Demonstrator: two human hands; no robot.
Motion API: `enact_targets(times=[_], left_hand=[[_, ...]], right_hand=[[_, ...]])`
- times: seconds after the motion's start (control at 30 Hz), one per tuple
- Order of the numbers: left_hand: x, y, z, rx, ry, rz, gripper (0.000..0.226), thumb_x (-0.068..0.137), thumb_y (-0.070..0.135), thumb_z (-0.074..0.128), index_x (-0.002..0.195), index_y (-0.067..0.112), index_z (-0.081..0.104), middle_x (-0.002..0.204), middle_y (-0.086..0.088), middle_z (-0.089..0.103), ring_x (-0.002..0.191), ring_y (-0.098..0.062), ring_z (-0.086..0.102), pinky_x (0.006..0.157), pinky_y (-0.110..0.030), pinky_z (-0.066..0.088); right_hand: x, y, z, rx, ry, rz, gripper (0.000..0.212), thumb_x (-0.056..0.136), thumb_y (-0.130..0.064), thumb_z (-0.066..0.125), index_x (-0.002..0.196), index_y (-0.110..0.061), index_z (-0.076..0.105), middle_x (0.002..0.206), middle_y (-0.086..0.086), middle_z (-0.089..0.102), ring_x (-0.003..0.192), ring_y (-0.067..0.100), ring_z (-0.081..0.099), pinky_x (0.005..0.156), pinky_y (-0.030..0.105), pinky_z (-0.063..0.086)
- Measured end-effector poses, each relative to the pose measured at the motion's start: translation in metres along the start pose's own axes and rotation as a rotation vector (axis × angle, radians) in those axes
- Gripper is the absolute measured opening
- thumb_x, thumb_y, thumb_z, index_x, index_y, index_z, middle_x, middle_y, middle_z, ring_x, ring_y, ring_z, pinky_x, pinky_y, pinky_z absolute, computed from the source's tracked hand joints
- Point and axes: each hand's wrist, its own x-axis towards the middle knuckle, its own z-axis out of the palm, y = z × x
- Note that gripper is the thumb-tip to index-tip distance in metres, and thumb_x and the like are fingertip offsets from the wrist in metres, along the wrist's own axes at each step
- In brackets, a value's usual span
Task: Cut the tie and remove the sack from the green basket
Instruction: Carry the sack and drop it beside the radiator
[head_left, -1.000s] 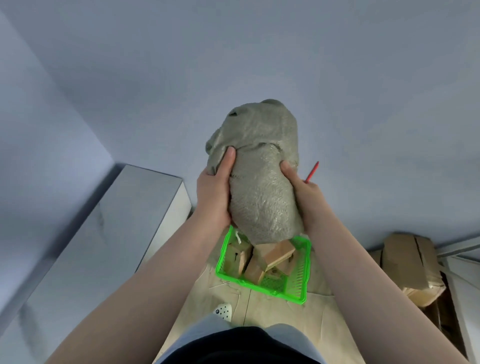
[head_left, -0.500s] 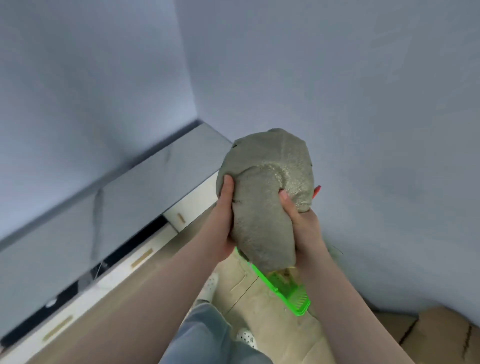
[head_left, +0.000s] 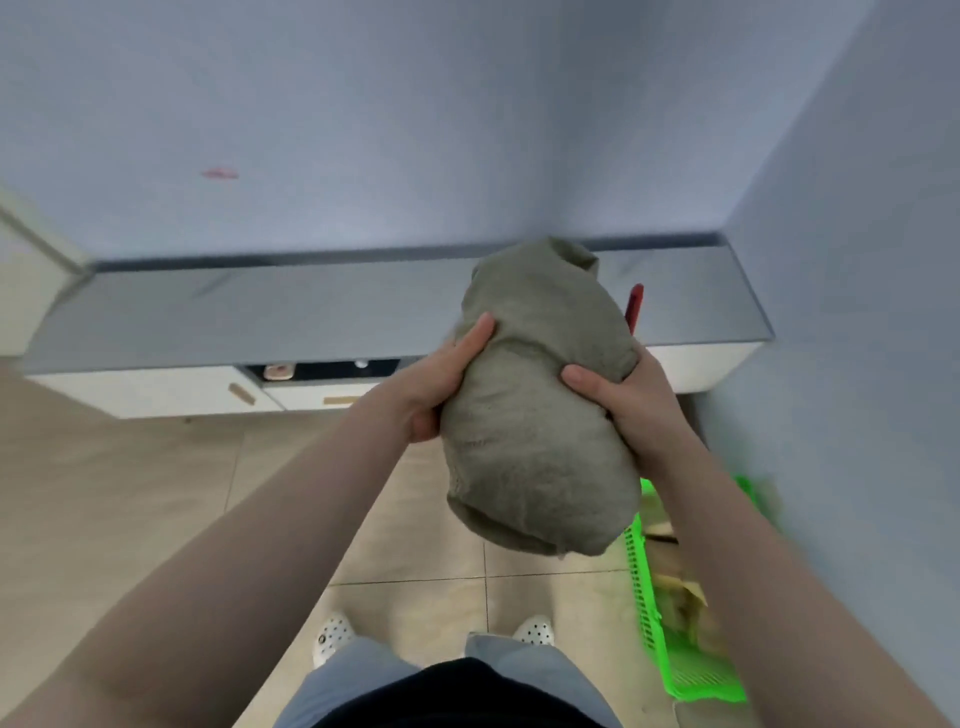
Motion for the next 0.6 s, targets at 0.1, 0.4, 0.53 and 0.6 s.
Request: enact_targets(times=[0.1,0.4,0.53,0.6], left_hand=[[-0.03,-0.025,-0.051,-0.192,0.038,-0.039,0.075,0.06,0.069,0.056,0.116,0.019,0.061,0.108,-0.003,0.07,0.097,-0.017,0.069,0.075,-0.031,0.056],[-0.114,-0.083,-0.245,-0.583,0.756,0.291,0.047,0.067,0.038,0.086,0.105,0.016,0.07,0.102,-0.001,0.074,0.093,-0.018,0.071,0.082,-0.037,0.059],[-0.163,-0.091,-0.326,-0.57,1.049,0.468,0.05,0.068,0.031,0.087,0.111,0.016,0.065,0.099,0.003,0.073,0.087,-0.011,0.071,0.081,-0.035,0.06],[-0.183,-0.096,-0.351,-0.571,1.111,0.518,0.047,0.069,0.031,0.086,0.11,0.017,0.065,0.098,0.004,0.074,0.086,-0.01,0.071,0.081,-0.035,0.06]], right_hand=[[0.006,0.005,0.058,-0.014,-0.116,0.056,0.068,0.057,-0.031,0.085,0.118,-0.014,0.062,0.106,0.0,0.074,0.093,0.011,0.072,0.07,0.02,0.055],[0.012,0.024,0.268,-0.348,-0.014,0.255,0.088,0.052,-0.075,0.074,0.107,-0.011,0.049,0.104,0.004,0.062,0.096,0.019,0.062,0.073,0.028,0.05],[-0.027,0.045,0.386,-0.32,-0.239,0.459,0.13,0.031,-0.084,0.069,0.138,-0.017,0.033,0.128,0.004,0.051,0.113,0.031,0.055,0.089,0.056,0.052],[-0.045,0.06,0.447,-0.196,-0.325,0.596,0.127,0.035,-0.081,0.074,0.14,-0.021,0.034,0.13,0.004,0.054,0.114,0.034,0.056,0.083,0.059,0.055]])
